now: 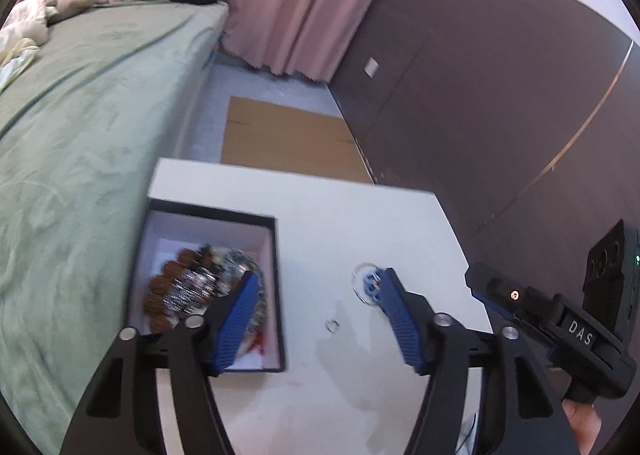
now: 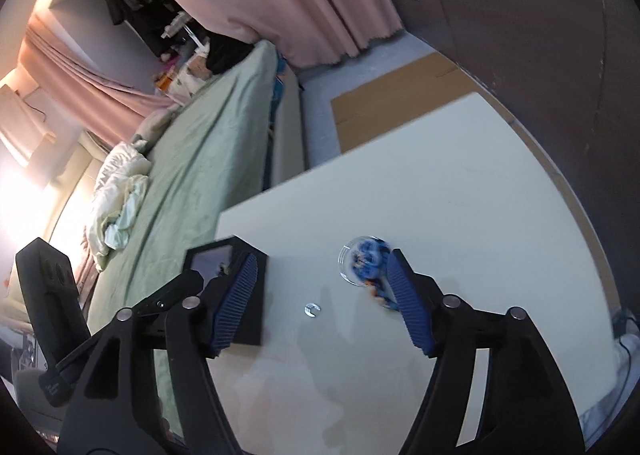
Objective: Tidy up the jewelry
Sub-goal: 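Move the left tool to the small silver ring and close on it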
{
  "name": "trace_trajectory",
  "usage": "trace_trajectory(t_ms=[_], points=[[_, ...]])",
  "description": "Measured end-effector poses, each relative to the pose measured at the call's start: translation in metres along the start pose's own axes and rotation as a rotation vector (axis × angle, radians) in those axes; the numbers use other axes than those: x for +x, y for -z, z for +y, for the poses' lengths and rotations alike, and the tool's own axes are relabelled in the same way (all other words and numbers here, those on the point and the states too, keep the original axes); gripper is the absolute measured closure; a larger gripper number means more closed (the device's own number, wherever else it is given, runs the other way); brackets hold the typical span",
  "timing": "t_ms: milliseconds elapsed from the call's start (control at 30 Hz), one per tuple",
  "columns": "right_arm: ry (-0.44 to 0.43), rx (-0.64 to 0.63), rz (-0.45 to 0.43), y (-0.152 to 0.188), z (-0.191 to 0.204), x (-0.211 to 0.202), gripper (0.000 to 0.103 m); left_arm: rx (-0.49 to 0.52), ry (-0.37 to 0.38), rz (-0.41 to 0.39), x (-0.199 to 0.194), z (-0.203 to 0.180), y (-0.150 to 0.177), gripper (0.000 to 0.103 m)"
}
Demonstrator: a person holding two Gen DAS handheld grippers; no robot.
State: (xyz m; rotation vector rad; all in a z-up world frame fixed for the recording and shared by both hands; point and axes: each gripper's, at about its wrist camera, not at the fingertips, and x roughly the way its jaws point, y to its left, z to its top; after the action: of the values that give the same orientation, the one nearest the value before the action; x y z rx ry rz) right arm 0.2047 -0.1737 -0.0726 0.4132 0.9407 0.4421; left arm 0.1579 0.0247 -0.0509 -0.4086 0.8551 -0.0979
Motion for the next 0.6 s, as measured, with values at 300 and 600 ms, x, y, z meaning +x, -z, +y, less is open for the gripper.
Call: trace_trajectory(t_ms=[300, 600], points=[[0.001, 0.141, 0.09, 0.0, -0.047, -0.001, 0.032, 0.042, -0.029, 0.105, 0.03, -0.027, -0.002, 0.06], [-0.001, 0.175, 0.078, -0.002, -0.068, -0.02, 0.032, 0.128, -0.122, 0.227, 0.07, -0.051, 0.013, 0.069]])
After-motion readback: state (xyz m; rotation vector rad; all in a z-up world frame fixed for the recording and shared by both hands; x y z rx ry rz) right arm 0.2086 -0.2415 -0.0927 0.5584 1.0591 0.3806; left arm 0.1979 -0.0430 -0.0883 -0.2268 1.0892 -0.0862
